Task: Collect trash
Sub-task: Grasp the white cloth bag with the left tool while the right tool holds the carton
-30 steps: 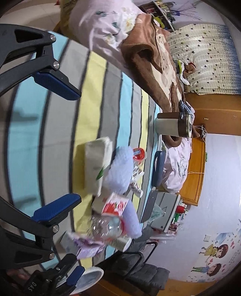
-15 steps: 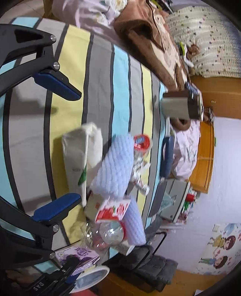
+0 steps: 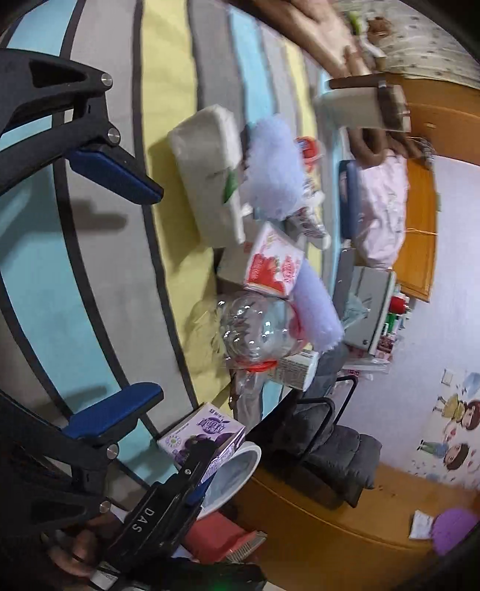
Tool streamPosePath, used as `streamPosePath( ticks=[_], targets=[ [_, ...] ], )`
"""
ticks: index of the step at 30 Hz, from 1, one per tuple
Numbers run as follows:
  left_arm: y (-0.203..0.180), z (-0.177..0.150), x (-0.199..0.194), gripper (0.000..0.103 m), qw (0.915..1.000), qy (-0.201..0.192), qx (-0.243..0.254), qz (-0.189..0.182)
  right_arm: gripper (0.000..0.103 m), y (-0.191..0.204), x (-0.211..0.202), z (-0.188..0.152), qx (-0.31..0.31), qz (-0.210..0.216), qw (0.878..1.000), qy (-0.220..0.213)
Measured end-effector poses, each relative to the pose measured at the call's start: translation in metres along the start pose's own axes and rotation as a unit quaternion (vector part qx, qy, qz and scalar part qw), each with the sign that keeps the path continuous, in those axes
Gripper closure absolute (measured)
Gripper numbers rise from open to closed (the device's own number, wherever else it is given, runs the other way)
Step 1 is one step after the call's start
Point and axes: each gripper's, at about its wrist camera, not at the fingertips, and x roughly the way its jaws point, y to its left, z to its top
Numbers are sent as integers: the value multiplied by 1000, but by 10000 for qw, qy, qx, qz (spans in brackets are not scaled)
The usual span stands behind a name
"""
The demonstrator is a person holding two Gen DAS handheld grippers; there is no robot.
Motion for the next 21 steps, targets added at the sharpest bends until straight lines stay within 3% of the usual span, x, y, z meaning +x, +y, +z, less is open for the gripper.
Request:
streamPosePath(
  ticks=[4,8,12,21],
  targets=[
    [21,13,-14,5,9968,-280,91,738,63,0,2,0,-15,23,10000,13],
    [51,28,-17,5,9934,-339,142,1088,63,1,4,0,-47,63,10000,13],
    [62,38,1,5,9940,-125,543,941,63,4,9,1,-120,57,9999,41],
    [68,39,44,5,9958,489,553,548,63,4,11,3,-146,31,9999,60]
  ],
)
